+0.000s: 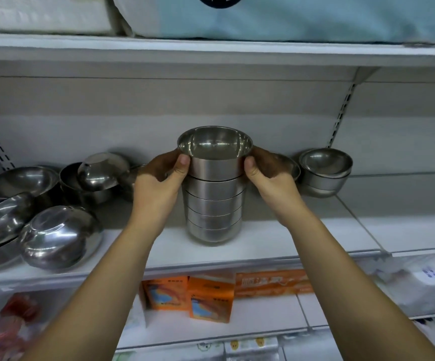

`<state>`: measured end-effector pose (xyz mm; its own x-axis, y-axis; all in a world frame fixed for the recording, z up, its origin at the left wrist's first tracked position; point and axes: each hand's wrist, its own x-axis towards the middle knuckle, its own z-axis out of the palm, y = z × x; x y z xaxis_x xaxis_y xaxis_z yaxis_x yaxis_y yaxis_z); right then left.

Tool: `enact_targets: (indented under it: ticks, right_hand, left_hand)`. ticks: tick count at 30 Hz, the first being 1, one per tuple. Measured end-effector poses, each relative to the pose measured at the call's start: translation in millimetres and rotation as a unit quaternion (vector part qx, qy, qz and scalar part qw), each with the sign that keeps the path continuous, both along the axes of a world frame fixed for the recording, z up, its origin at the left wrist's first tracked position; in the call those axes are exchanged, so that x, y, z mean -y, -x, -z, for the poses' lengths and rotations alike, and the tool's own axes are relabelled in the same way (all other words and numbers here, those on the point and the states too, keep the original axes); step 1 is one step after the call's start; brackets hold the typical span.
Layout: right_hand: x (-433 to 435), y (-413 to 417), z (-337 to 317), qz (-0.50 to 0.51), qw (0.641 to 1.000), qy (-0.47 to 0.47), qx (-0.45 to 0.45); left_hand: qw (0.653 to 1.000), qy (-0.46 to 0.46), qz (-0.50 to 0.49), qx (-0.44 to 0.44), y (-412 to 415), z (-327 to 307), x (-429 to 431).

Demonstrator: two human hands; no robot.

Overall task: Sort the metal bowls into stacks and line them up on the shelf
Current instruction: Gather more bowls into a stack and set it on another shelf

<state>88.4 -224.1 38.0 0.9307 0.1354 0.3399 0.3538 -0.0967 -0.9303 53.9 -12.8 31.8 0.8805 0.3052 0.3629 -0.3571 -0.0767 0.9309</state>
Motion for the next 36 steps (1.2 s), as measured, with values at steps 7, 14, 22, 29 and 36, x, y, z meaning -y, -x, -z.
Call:
enact_targets:
  ticks: [7, 14, 22, 29, 36]
  right_hand:
    - [-23.6, 9.1, 22.7, 0.009, 0.983, -0.106, -0.147]
    - [-48.7, 12.5, 34.8, 0.038, 0.977, -0.129, -0.163]
    - [-62.3, 11.8, 39.3, 0.117, 0.963, -0.191, -0.153]
    - [-47.2, 19.2, 37.9, 0.169, 0.95, -0.226, -0.131]
    - [11.2, 30.2, 29.2, 0.226, 0.944, -0.209, -0.118]
  left_hand:
    - [0.992, 0.025, 0.094, -0.076, -3.2, 25.5, 8.2]
    - [0.992, 0.053, 0.096, -0.068, -6.6, 41.7, 20.2]
    - [0.992, 0.063, 0.103, -0.038, -17.1, 56.7, 21.6]
    - [0.988, 0.047, 0.148, -0.026, -15.4, 52.4, 41.2]
    - [0.972, 0.047, 0.223, -0.058, -16.2, 39.2, 96.4]
